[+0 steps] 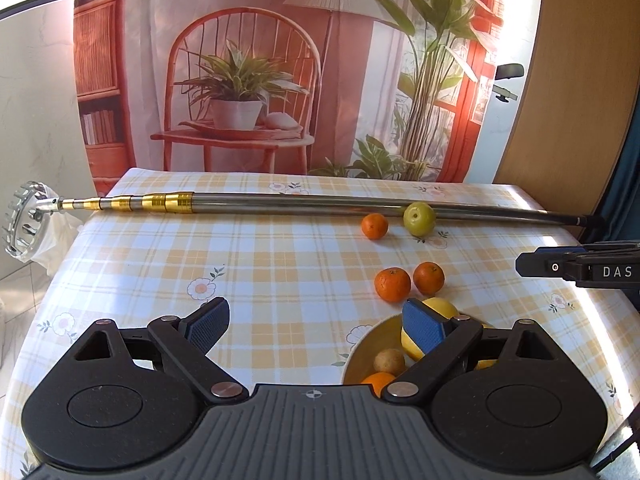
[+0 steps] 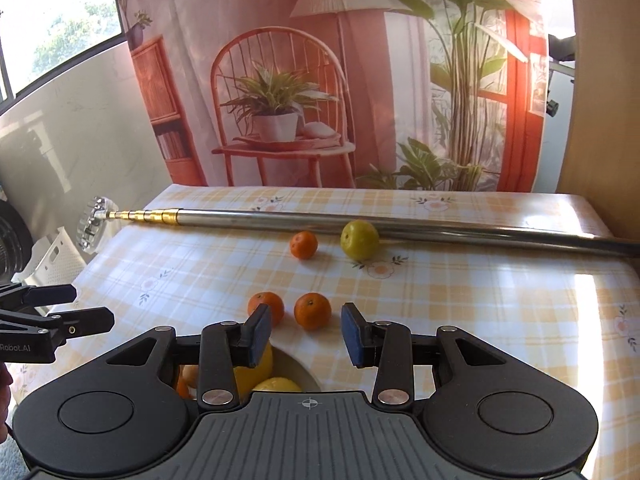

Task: Organize fruits
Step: 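Grasp a tangerine with the left tool while the right tool moves to the green-yellow apple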

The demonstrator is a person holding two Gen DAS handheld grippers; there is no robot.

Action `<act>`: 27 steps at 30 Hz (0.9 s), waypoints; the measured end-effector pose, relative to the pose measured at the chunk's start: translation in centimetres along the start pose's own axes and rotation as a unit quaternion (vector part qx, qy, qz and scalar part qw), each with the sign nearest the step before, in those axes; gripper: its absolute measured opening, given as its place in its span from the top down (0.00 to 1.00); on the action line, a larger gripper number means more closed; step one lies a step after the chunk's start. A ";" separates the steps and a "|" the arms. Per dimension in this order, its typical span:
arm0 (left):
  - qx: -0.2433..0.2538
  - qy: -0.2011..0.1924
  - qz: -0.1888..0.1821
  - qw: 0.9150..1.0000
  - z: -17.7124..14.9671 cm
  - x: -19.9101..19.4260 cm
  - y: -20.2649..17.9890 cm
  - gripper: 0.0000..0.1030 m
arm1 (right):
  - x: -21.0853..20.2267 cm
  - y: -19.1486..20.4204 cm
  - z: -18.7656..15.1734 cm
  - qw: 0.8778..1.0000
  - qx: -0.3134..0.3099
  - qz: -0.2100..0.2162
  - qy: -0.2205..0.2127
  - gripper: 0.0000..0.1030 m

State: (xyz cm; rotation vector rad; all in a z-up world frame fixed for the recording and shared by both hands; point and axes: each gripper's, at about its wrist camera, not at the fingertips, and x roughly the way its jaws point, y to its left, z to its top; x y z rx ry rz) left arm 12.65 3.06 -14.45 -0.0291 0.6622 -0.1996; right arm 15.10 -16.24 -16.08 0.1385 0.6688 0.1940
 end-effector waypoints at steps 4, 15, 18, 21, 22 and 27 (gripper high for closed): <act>-0.038 0.001 -0.019 0.999 0.7 0.6 0.9 0.08 | -0.3 -1.5 0.7 1.000 0.001 -0.019 -0.016 0.65; -0.004 -0.018 -0.020 1.000 3.0 1.9 0.1 0.09 | 0.7 -4.2 1.4 0.998 0.016 -0.051 -0.029 0.64; 0.019 -0.017 -0.029 0.999 3.4 2.6 -0.8 0.09 | 1.3 -4.5 1.6 0.998 0.013 -0.056 -0.030 0.64; 0.039 -0.010 -0.039 0.998 3.7 3.8 -1.7 0.11 | 2.0 -4.6 1.7 0.998 0.009 -0.060 -0.027 0.64; 0.047 -0.007 -0.040 0.998 3.7 4.2 -2.1 0.12 | 2.2 -4.7 1.8 0.998 0.012 -0.058 -0.026 0.64; 0.066 0.018 -0.050 0.996 4.2 7.2 -3.2 0.18 | 3.0 -5.1 1.7 0.998 0.015 -0.058 -0.023 0.64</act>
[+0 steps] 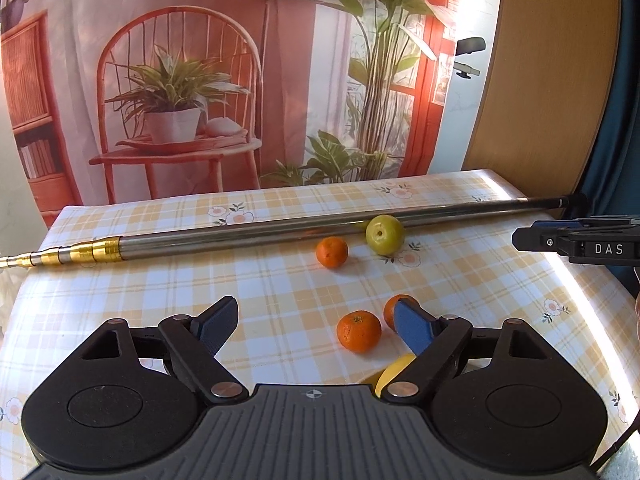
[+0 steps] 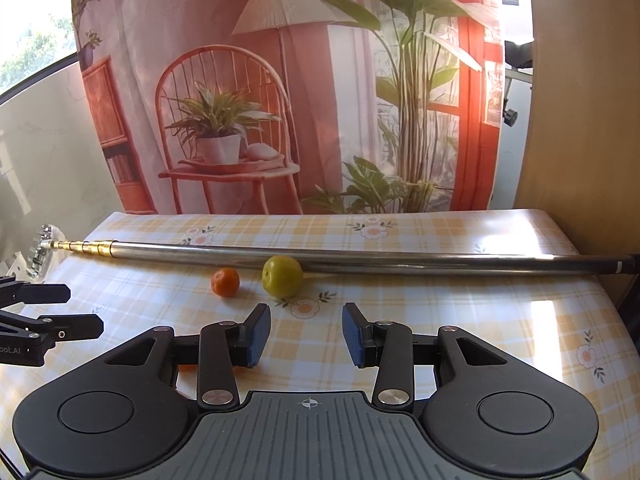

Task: Organize fruits
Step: 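Grasp a tangerine with the left tool while the right tool moves to the green-yellow apple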

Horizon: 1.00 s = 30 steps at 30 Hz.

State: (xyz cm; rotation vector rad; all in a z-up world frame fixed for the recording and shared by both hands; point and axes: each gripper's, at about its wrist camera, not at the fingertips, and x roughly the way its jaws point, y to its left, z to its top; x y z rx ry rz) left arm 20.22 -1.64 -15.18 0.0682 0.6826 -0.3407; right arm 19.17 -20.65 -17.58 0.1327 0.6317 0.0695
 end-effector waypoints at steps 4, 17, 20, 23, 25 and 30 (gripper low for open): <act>-0.013 0.012 -0.015 1.000 0.2 2.7 0.0 0.28 | 0.7 -0.7 -0.2 1.000 0.013 0.000 0.007 0.64; 0.020 0.089 -0.066 0.994 -0.8 8.7 -1.2 0.45 | 2.6 -2.4 -1.0 0.999 0.036 -0.002 0.024 0.64; 0.021 0.096 -0.071 0.993 -0.8 9.2 -1.3 0.47 | 2.9 -2.5 -1.0 0.999 0.038 -0.001 0.027 0.64; 0.013 0.102 -0.070 0.992 -0.6 9.9 -1.2 0.49 | 3.2 -2.6 -1.0 0.999 0.038 -0.001 0.030 0.64; 0.005 0.110 -0.070 0.991 -0.4 10.5 -1.1 0.52 | 3.3 -2.6 -1.1 0.999 0.039 -0.001 0.031 0.64; -0.003 0.115 -0.072 0.991 -0.5 11.1 -0.8 0.52 | 3.8 -2.7 -1.2 0.999 0.040 0.000 0.036 0.64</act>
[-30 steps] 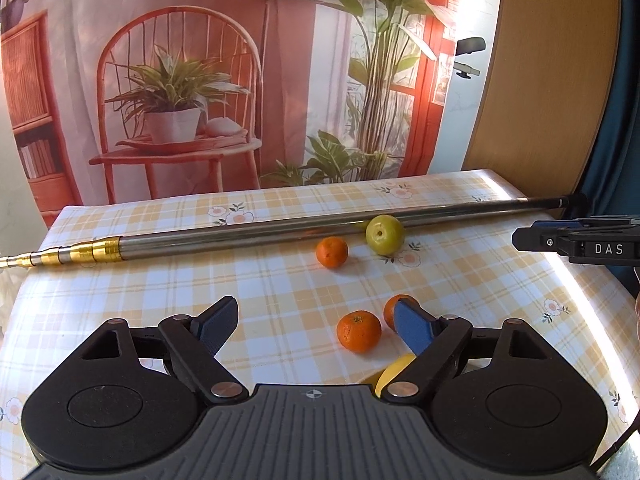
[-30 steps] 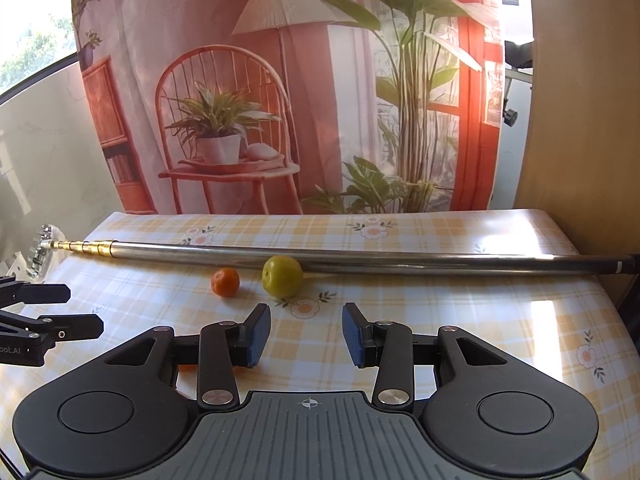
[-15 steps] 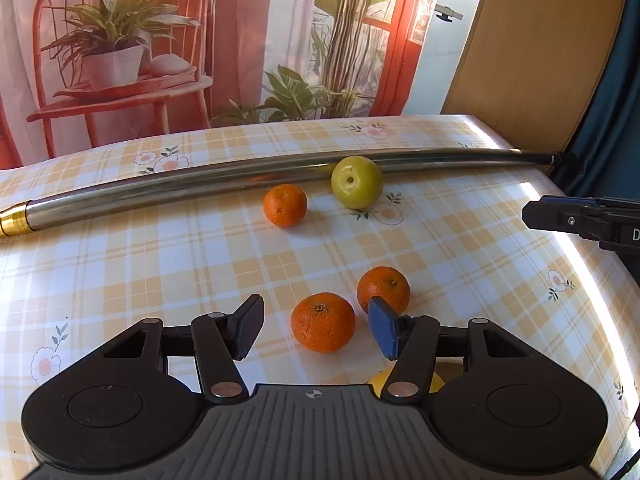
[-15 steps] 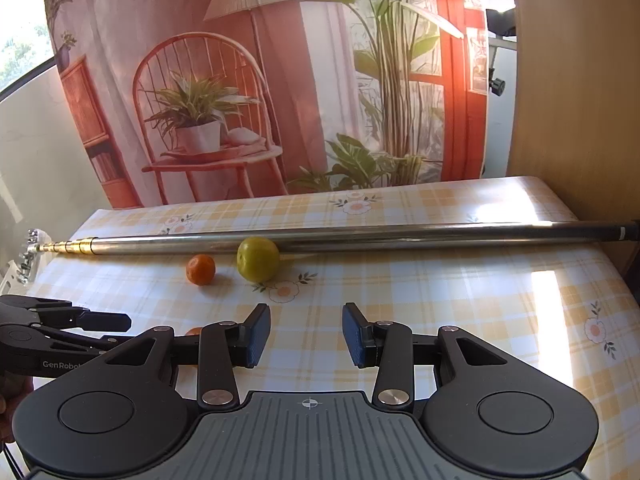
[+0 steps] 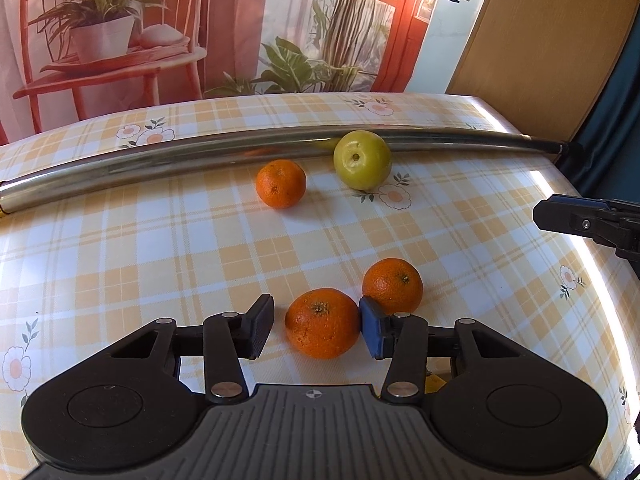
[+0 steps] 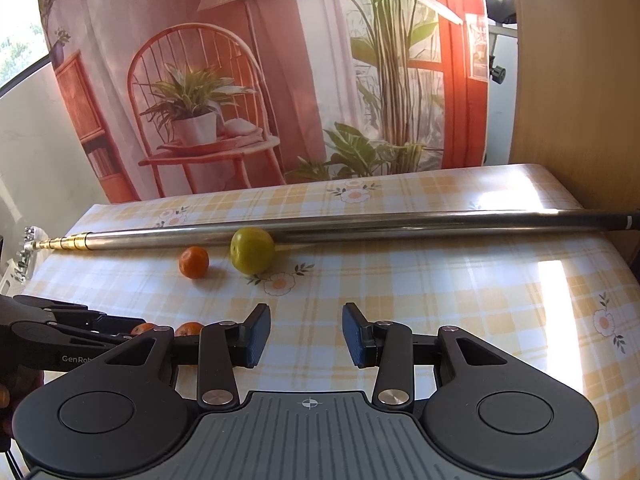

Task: Organize fruits
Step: 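Grasp a tangerine with the left tool while the right tool moves to the green-yellow apple, then lift the tangerine with the left tool while the right tool grasps the green-yellow apple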

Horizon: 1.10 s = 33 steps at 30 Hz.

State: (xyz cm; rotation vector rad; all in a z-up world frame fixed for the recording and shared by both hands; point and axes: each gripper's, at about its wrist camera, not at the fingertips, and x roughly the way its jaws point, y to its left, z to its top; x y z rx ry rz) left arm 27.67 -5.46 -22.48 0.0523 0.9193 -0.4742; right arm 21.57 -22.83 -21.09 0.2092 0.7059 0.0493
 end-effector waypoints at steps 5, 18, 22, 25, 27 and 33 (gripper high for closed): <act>0.014 -0.008 0.011 1.000 -0.3 -0.4 -0.4 0.60 | 0.5 0.1 0.2 1.000 -0.003 0.001 0.001 0.64; -0.008 -0.117 0.051 0.992 -0.8 -7.3 0.6 0.61 | 3.1 2.3 3.1 0.993 -0.069 0.006 -0.098 0.57; -0.029 -0.132 0.067 0.989 -1.3 -8.7 1.1 0.61 | 6.1 3.5 4.2 0.992 -0.088 0.015 -0.087 0.56; -0.042 -0.137 0.076 0.987 -1.8 -9.5 1.7 0.61 | 8.5 4.4 4.4 0.993 -0.095 0.025 -0.065 0.56; -0.051 -0.137 0.078 0.986 -2.2 -9.7 2.2 0.61 | 9.8 4.9 4.3 0.993 -0.100 0.027 -0.052 0.53; -0.062 -0.130 0.075 0.987 -3.0 -9.8 2.7 0.61 | 12.0 4.8 3.9 0.996 -0.083 0.031 -0.033 0.52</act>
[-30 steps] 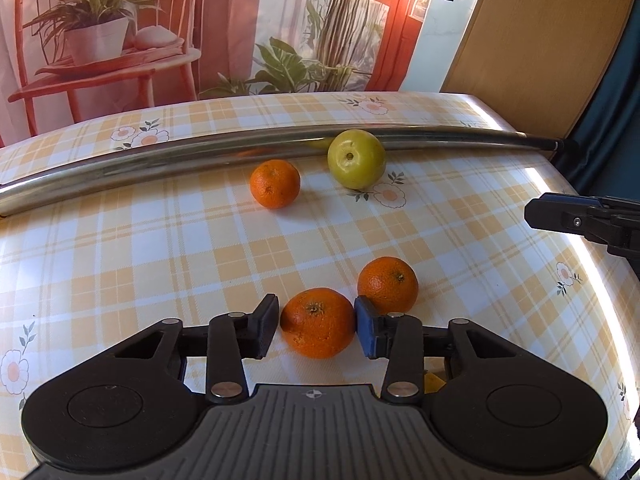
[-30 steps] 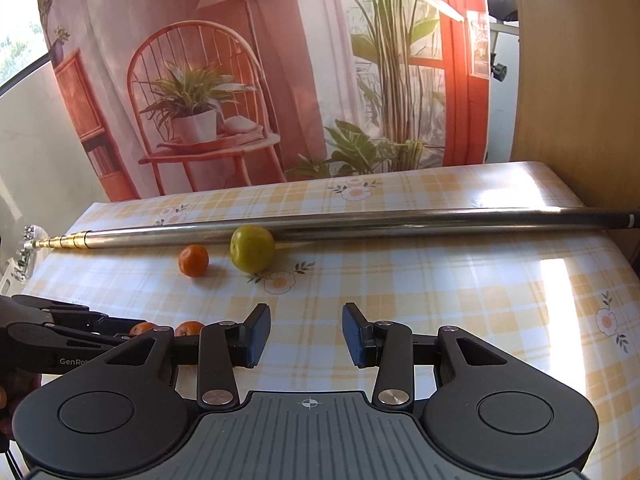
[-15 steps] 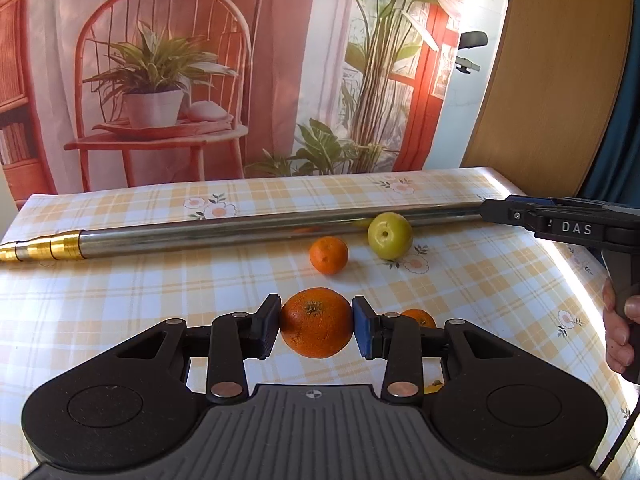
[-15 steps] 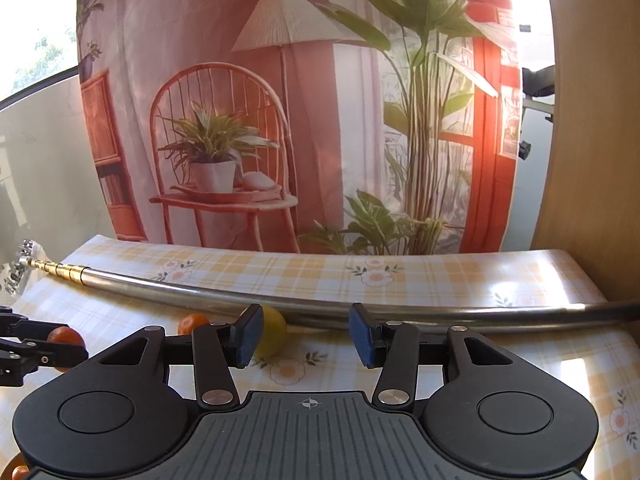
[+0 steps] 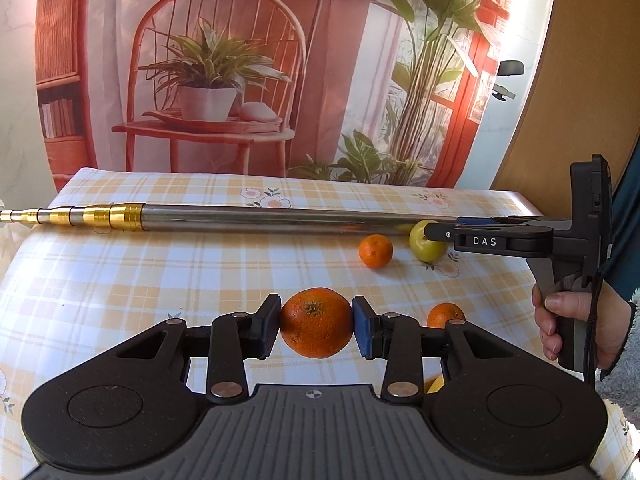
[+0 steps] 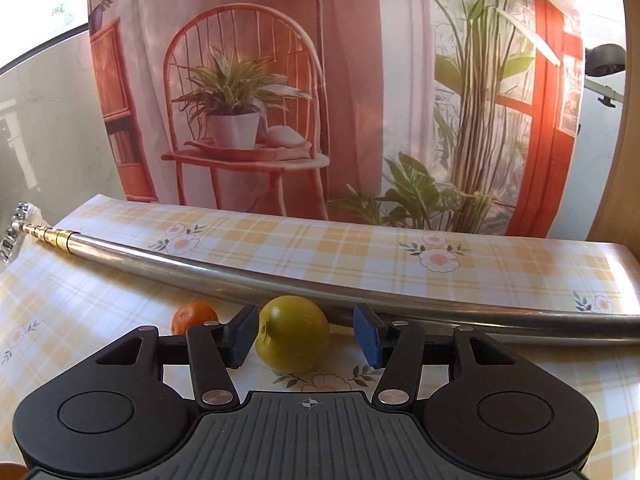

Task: Organize fruits
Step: 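Lift the tangerine with the left tool while the right tool grasps the green-yellow apple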

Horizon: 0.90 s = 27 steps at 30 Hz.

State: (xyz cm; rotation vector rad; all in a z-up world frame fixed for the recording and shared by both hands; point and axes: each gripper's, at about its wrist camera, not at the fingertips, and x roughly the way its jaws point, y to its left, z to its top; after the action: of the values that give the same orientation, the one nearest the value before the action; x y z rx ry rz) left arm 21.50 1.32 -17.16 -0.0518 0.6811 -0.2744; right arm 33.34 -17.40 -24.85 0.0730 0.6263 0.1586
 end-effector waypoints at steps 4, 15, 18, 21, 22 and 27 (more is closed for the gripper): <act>0.000 0.003 -0.003 1.000 -0.4 -0.1 -0.1 0.61 | 1.0 -1.2 -0.2 0.998 0.051 0.033 0.029 0.53; 0.015 0.001 -0.012 1.000 -1.0 -0.4 -0.7 0.61 | 2.0 -1.8 -0.2 0.993 0.097 0.050 0.046 0.61; 0.016 0.002 -0.012 1.000 -1.1 -0.5 -0.8 0.61 | 1.5 -1.6 -0.1 0.993 0.098 0.050 0.049 0.63; 0.017 0.002 -0.014 1.000 -1.1 -0.7 -0.8 0.61 | 0.3 -1.3 0.0 0.993 0.098 0.055 0.046 0.63; 0.017 0.001 -0.014 1.000 -1.1 -0.8 -0.8 0.61 | -0.2 -1.1 0.1 0.993 0.095 0.056 0.045 0.63; 0.023 -0.003 -0.020 1.000 -1.2 -1.6 -1.2 0.61 | -3.0 -0.3 0.1 0.993 0.091 0.063 0.040 0.63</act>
State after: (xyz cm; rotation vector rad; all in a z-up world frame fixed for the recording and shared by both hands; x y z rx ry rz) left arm 19.27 0.68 -16.90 -0.0214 0.6671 -0.3276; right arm 31.03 -18.23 -23.09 0.2836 0.7152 0.2282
